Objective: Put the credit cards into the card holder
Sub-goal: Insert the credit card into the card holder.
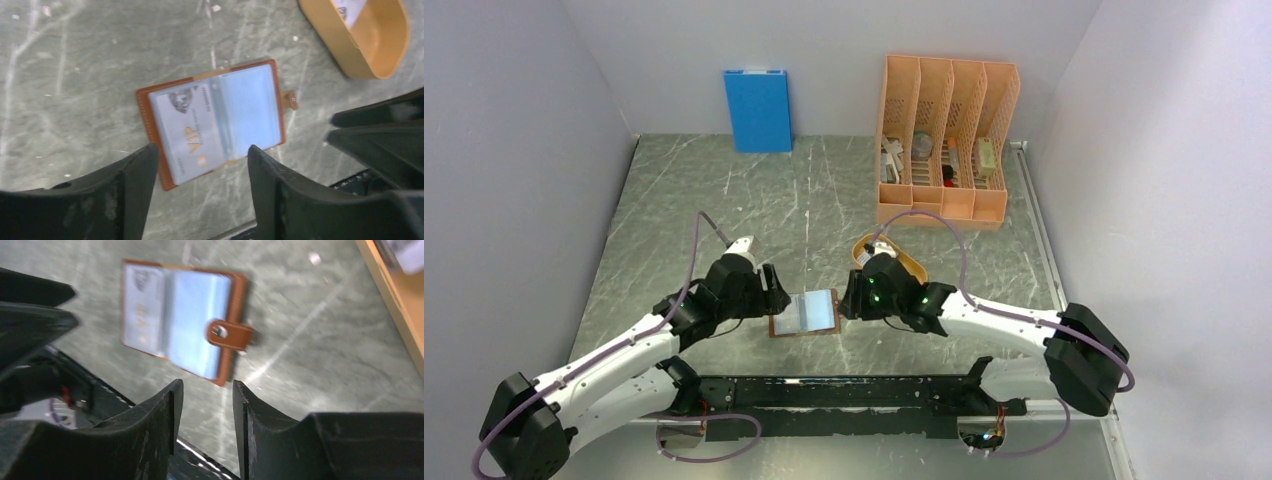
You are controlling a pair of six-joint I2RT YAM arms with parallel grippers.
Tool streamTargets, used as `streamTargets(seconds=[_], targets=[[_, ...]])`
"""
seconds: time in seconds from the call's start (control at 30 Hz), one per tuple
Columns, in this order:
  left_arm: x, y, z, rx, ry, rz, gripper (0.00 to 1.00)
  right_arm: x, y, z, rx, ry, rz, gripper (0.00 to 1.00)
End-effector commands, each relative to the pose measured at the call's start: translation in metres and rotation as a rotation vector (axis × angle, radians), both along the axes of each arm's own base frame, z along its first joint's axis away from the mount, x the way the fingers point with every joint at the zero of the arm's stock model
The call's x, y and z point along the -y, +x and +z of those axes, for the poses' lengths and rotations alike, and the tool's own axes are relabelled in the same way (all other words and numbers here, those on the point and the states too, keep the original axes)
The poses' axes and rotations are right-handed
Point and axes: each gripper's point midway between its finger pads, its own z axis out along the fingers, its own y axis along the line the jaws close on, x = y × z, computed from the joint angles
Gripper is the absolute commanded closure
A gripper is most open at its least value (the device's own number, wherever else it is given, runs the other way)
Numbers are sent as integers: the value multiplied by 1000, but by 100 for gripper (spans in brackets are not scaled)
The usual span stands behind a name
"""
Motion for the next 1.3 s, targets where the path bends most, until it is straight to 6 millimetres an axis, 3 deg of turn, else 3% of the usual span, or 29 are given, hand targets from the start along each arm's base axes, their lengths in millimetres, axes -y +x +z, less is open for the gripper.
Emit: streamTargets(seconds=[0.0,0.1,0.33,0.57,0.7,0.87,1.0,1.1,1.27], targets=[[25,-4,12,31,-73,-102,24,5,-6,-18,-23,-3,-6,56],[38,-8,11,24,-94,-137,20,0,-7,-20,-32,36,-9,57],[52,-12,3,-10,-124,-161,28,-13,-1,-30,-56,56,-26,59],[46,-13,-8,-50,-71,-148,31,-12,9,-31,-51,10,-73,55],[32,-14,-4,-27,-26,-121,28,9,27,1,59,-45,-160,55],[15,-12,17,43,-6,-77,17,63,61,31,130,-102,-399,51],[1,-11,25,62,-2,-10,4,95,81,27,37,20,-514,46],[-3,-13,23,59,1,5,4,109,89,17,-6,65,-584,38],[-1,-14,23,56,5,-16,4,108,101,4,-37,119,-635,32]])
